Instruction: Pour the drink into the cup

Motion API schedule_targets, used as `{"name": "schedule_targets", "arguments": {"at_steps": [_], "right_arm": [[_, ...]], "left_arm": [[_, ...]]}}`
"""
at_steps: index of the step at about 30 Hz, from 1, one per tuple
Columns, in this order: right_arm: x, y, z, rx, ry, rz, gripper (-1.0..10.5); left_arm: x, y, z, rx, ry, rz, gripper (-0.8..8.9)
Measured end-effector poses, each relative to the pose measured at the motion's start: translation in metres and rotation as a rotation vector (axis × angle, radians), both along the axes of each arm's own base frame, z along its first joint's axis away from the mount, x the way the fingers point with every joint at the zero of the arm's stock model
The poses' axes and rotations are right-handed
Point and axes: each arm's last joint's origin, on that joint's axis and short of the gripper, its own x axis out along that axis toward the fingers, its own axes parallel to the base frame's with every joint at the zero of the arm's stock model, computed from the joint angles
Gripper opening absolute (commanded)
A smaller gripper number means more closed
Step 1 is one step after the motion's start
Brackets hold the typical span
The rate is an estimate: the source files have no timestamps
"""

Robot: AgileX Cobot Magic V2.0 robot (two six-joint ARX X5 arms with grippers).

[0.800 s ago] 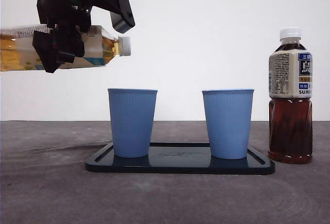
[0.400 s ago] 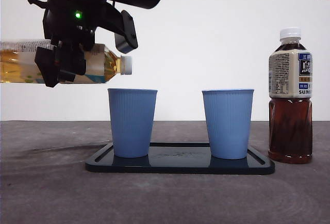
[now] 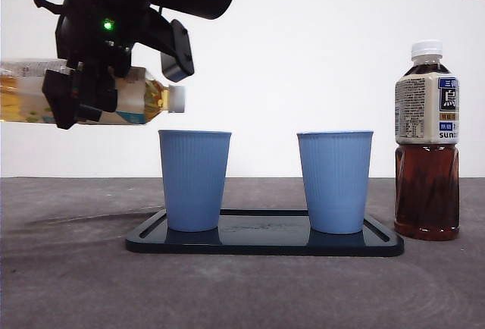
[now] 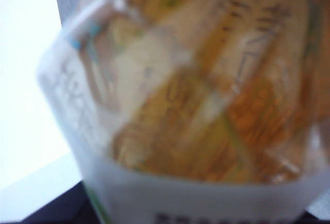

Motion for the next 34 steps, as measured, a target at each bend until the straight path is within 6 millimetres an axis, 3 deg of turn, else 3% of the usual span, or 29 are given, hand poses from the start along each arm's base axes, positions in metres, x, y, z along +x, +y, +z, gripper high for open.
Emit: {"name": "schedule_targets", "arguments": {"at_steps": [27, 30, 34], "right_arm": [[0.0, 0.0, 0.0, -0.001, -0.001, -0.002, 4.4], [0.0, 0.0, 0.0, -0.002, -0.001, -0.004, 4.4], [0.0, 0.0, 0.0, -0.002, -0.001, -0.004, 4.4]], "left_arm": [[0.002, 0.004, 0.0, -0.028, -0.025, 0.045, 1.54], [-0.002, 0.007, 0.009, -0.097, -0.07, 0.079, 1.54], [-0.018, 0.019, 0.044, -0.386, -0.142, 0.14, 1.54]]}}
